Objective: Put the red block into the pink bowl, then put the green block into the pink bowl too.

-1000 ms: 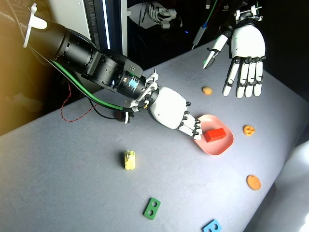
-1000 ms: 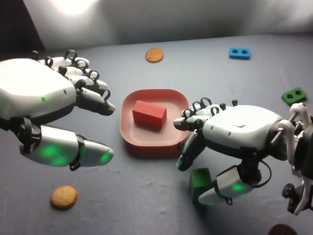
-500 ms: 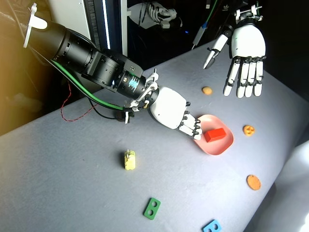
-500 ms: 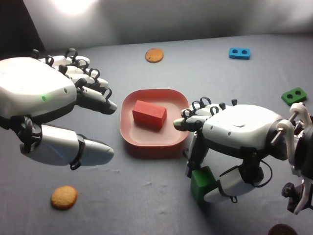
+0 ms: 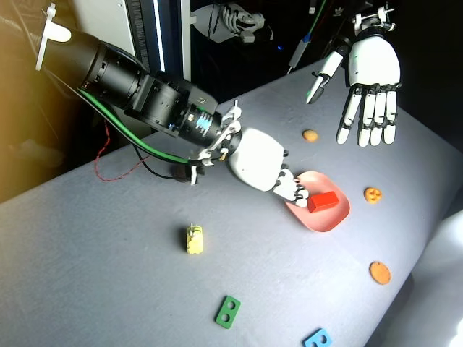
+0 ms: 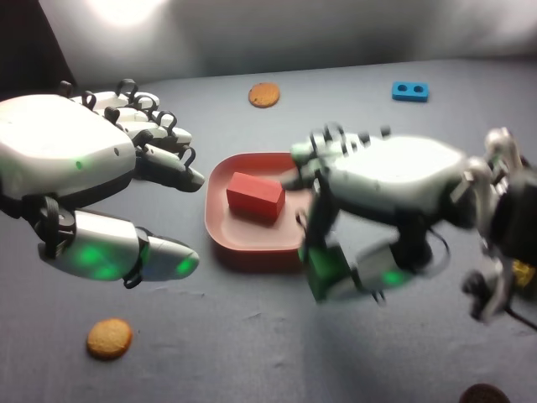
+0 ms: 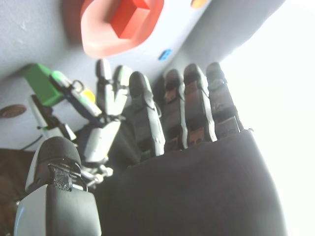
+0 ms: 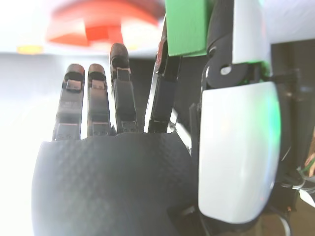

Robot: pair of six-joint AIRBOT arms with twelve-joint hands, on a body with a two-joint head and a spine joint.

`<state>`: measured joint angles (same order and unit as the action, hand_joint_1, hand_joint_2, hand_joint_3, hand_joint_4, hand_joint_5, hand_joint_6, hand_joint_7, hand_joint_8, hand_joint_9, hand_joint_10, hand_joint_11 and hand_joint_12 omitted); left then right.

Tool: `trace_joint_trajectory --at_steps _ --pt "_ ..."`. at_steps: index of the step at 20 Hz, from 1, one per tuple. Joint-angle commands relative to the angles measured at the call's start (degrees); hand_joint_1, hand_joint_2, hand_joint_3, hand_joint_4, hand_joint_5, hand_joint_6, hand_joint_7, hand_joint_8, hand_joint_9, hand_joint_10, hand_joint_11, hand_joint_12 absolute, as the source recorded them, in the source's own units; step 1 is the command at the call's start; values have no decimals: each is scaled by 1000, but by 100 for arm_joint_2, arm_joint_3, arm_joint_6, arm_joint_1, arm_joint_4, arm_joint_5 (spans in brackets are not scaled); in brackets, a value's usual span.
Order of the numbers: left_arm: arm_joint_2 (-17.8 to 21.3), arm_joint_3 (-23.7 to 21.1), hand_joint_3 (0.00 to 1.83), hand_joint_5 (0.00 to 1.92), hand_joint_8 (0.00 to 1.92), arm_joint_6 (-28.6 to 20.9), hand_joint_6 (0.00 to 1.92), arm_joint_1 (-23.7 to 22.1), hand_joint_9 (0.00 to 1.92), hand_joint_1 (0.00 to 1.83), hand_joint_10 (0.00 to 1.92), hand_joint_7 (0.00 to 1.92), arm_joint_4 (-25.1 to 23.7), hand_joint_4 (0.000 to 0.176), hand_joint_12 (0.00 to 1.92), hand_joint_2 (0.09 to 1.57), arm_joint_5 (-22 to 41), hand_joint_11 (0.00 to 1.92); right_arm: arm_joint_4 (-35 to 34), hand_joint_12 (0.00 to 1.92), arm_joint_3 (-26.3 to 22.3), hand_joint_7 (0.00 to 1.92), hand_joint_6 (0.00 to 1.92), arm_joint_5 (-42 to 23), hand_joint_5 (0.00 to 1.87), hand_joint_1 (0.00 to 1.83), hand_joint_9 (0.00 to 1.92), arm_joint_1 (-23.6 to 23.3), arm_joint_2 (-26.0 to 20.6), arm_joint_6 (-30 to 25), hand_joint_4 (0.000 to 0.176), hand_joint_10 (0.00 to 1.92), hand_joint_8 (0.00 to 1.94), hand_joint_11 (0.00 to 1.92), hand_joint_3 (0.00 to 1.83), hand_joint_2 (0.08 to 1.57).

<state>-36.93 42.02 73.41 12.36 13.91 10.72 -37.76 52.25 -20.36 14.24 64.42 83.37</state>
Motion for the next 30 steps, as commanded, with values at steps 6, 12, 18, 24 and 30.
trace_joint_trajectory --at_steps 6,12,18,24,30 --pt "47 29 1 467 22 -12 6 -83 170 119 22 227 -22 89 0 1104 565 0 264 0 647 276 2 -223 1526 1134 11 -404 449 -32 176 4 4 0 0 934" --pt "47 56 3 455 10 -2 4 -87 169 109 10 243 -22 84 0 1113 566 0 365 0 1354 266 3 -35 1526 1136 0 -834 1019 -33 176 0 8 0 0 934" --pt "44 76 0 474 9 -2 10 -101 194 153 13 280 -23 70 1 1105 567 3 586 0 1668 256 2 -31 1524 1136 0 -899 1404 -37 176 0 5 0 0 935" --pt "37 95 0 473 6 4 2 -117 183 196 6 246 -24 86 0 1095 567 0 706 0 1825 283 3 -180 1528 1140 0 -781 1647 -38 176 0 15 0 0 932" --pt "29 96 0 468 0 4 0 -137 198 158 5 254 -24 94 0 1094 566 0 790 0 2072 309 3 -196 1528 1138 9 -685 1784 -41 176 4 26 0 0 932"
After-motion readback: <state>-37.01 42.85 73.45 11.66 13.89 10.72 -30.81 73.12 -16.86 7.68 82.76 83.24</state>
